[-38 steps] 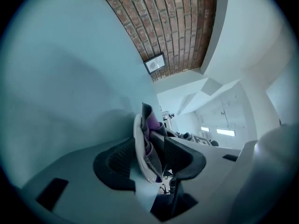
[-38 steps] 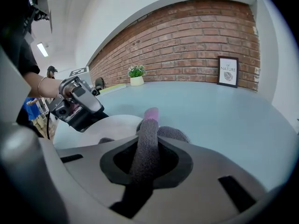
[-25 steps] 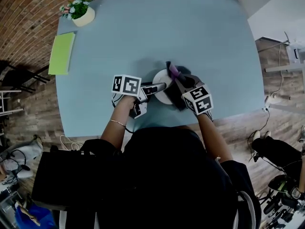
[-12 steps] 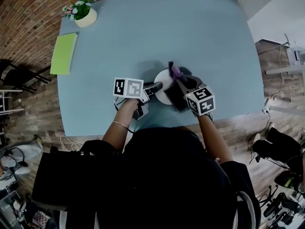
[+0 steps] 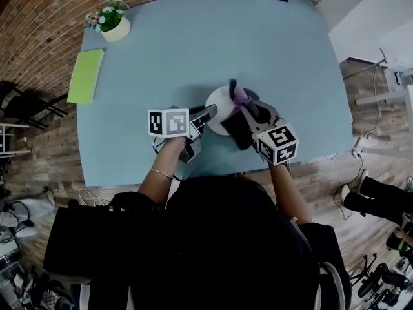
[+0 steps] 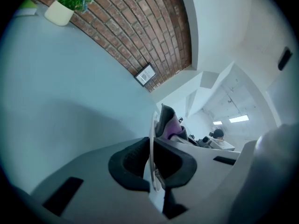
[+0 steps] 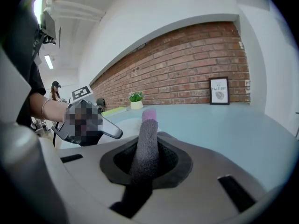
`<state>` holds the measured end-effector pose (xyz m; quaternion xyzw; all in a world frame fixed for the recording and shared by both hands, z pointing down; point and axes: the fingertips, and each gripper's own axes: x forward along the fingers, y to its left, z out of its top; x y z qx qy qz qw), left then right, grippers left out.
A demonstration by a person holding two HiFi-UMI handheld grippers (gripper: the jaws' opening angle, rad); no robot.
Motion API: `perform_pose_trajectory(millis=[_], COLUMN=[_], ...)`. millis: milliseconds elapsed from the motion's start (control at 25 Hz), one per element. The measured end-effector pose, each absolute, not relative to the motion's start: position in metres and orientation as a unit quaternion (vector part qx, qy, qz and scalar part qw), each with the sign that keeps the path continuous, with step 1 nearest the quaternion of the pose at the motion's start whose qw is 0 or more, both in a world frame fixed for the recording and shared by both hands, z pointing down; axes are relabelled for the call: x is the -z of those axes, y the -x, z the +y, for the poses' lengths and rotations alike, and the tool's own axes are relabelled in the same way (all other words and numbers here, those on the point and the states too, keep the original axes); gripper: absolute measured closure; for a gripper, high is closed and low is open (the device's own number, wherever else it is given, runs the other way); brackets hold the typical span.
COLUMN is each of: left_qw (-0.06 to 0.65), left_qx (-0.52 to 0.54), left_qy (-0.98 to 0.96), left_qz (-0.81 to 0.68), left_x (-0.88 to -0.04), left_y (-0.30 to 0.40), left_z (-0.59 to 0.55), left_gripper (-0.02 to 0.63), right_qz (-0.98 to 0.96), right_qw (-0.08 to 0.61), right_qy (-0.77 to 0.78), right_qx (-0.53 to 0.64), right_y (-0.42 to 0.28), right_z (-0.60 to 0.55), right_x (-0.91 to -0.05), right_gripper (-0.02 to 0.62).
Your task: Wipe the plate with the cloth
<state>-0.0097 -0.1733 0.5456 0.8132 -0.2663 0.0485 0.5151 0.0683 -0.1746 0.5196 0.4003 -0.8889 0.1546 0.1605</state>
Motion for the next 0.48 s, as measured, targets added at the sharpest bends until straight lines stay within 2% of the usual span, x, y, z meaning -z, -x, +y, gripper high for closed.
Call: perform_pose_trajectory(millis=[280, 480], left_qw=[0.457, 0.375], left_qx=[-0.007, 0.001], left_qy=[-0.853, -0.893], left_qz=[-0.252, -0.249], left_x=[-0.491, -0.447], left_y=[-0.006, -0.023], left_z=[-0.192, -0.199], left_gripper=[0.581, 0.581], right_qz=[-0.892, -0.889], right_qw=[0.064, 0.022], right_qy=[-0.432, -0.449], right_qx=[-0.120, -0.089], right_y=[-0.098, -0.118], right_z=[-0.174, -0.172], right_x=[-0.454, -0.415], right_gripper=[0.557, 0.557])
